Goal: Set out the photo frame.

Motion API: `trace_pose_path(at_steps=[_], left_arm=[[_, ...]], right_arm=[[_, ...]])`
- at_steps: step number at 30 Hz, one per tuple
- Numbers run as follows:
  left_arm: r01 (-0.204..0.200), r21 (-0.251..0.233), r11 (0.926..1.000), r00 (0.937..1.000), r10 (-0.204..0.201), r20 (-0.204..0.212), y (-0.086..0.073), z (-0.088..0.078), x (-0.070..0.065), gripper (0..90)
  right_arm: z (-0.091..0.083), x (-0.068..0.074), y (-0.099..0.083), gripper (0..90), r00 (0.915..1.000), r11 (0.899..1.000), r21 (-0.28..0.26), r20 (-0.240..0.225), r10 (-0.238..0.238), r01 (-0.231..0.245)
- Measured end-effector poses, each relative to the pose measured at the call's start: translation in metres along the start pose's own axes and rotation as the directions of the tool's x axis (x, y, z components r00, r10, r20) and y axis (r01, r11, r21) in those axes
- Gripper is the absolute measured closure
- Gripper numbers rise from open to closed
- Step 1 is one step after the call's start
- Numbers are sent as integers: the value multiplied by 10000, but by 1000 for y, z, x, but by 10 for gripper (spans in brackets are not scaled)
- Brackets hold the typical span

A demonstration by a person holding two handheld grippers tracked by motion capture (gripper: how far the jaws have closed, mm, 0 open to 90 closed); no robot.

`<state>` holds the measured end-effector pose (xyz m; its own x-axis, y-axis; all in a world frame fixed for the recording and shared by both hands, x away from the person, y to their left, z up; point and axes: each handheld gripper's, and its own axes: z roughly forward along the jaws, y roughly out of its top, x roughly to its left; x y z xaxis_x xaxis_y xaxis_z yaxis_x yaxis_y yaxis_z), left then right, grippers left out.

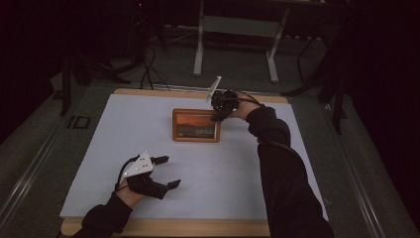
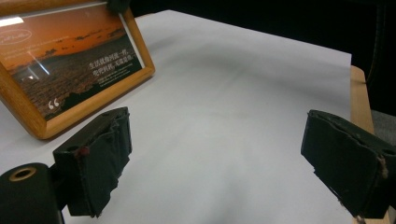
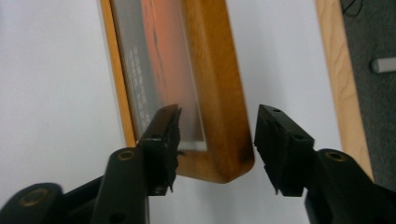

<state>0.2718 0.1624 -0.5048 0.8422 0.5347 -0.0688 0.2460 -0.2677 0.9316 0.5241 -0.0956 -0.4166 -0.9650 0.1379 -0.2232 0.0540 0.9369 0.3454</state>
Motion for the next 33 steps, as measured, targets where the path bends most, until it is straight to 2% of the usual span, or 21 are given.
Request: trace_pose_path(at_steps=[4,8,11,12,14,15,17,20,21,22,25,27,29,30,33], left_arm=[[36,59,10000,10000,-36,13,0,1,-1,93],[13,70,10000,10000,-13,-44,0,1,-1,93],[31,45,10000,10000,-30,-79,1,1,-1,93],[6,46,10000,9999,-6,-109,1,1,-1,93],[6,46,10000,9999,-6,-109,1,1,-1,93],[-23,67,10000,9999,24,-152,0,1,-1,93],[9,65,10000,9998,-8,-178,0,1,0,93],[3,36,10000,9998,-2,-201,0,1,0,93],[23,19,10000,9998,-23,-191,1,1,-1,93],[17,53,10000,9998,-16,-188,1,1,-1,93],[27,96,9999,9999,-26,-166,0,1,-1,93],[5,118,9999,9999,-3,-172,0,1,-1,93],[-1,122,9999,9999,3,-152,0,1,-1,93],[-1,122,9999,9999,3,-152,0,1,-1,93],[-19,141,9999,9999,21,-159,0,2,-1,93]], right_arm=[[-9,2,1,401,9995,9998,-188,321,7,-1],[-18,11,2,411,9997,9993,-362,253,49,-40],[-21,15,2,416,9992,9996,-275,394,30,-19],[-24,20,1,400,9994,9987,-457,231,245,-234],[-26,23,1,400,9988,9983,-503,373,302,-283],[-30,26,0,367,9979,9958,-704,227,607,-590],[-33,29,-3,355,9962,9927,-938,375,789,-751],[-39,33,-10,315,9909,9836,-1285,304,1312,-1263],[-40,34,-12,259,9885,9804,-1360,301,1481,-1428],[-41,37,-15,187,9871,9767,-1562,404,1551,-1470],[-44,43,-24,134,9802,9592,-2173,398,1939,-1809],[-46,51,-30,139,9830,9588,-2353,515,1760,-1593],[-47,56,-35,141,9796,9482,-2617,394,1972,-1803],[-47,56,-35,141,9796,9482,-2617,394,1972,-1803],[-47,72,-44,142,9817,9452,-2815,448,1849,-1652]])
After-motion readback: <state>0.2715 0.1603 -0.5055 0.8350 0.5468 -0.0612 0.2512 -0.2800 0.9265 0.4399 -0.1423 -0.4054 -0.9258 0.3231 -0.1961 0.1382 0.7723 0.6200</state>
